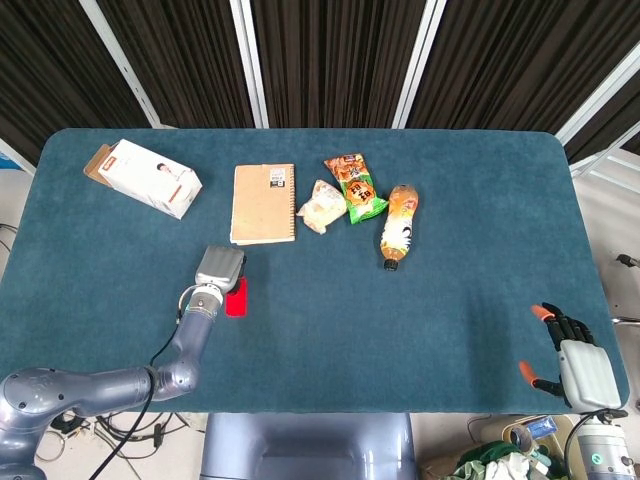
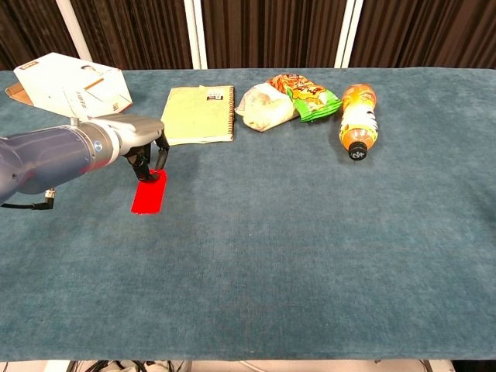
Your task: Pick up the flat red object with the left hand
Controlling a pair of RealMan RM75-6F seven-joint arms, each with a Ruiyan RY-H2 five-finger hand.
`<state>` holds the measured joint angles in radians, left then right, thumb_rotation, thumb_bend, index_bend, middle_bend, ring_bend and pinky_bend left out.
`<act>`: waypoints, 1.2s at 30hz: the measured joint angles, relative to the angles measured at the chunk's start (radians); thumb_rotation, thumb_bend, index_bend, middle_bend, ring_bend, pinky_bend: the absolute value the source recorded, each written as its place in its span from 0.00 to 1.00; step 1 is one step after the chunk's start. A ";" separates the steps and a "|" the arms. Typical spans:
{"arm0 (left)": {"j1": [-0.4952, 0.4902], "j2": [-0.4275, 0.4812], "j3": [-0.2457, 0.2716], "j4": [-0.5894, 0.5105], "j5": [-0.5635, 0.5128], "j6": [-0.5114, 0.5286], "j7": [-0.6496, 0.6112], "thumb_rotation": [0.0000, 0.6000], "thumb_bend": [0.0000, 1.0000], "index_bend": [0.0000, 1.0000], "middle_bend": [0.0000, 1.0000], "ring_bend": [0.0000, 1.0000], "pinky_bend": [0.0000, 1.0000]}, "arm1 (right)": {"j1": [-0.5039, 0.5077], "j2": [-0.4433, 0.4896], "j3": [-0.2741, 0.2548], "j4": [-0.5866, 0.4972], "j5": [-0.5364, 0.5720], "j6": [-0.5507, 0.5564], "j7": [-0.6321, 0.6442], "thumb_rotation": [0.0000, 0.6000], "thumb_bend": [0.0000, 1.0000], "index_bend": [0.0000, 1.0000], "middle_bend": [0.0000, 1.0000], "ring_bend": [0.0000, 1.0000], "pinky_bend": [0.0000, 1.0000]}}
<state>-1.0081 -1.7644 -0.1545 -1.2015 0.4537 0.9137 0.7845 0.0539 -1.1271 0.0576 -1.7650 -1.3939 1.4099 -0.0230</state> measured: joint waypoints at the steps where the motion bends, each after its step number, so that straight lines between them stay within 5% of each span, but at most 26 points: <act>1: 0.002 0.000 -0.001 -0.001 0.005 0.002 -0.003 1.00 0.47 0.66 1.00 1.00 1.00 | 0.000 0.000 -0.001 -0.001 -0.001 0.000 0.000 1.00 0.21 0.17 0.09 0.14 0.12; 15: 0.017 0.064 -0.008 -0.116 0.021 0.030 0.003 1.00 0.52 0.68 1.00 1.00 1.00 | 0.001 0.002 -0.001 -0.004 0.004 -0.006 0.003 1.00 0.21 0.17 0.09 0.14 0.12; 27: 0.081 0.275 0.000 -0.432 0.159 0.094 -0.072 1.00 0.52 0.69 1.00 1.00 1.00 | 0.001 0.003 0.001 -0.005 0.008 -0.004 0.000 1.00 0.21 0.17 0.09 0.14 0.12; 36: 0.142 0.414 -0.081 -0.662 0.367 0.136 -0.298 1.00 0.52 0.69 1.00 1.00 1.00 | 0.001 -0.002 -0.001 -0.004 0.002 -0.002 -0.009 1.00 0.21 0.17 0.09 0.14 0.12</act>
<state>-0.8656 -1.3501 -0.2352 -1.8636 0.8204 1.0501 0.4867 0.0547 -1.1293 0.0561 -1.7694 -1.3919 1.4083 -0.0322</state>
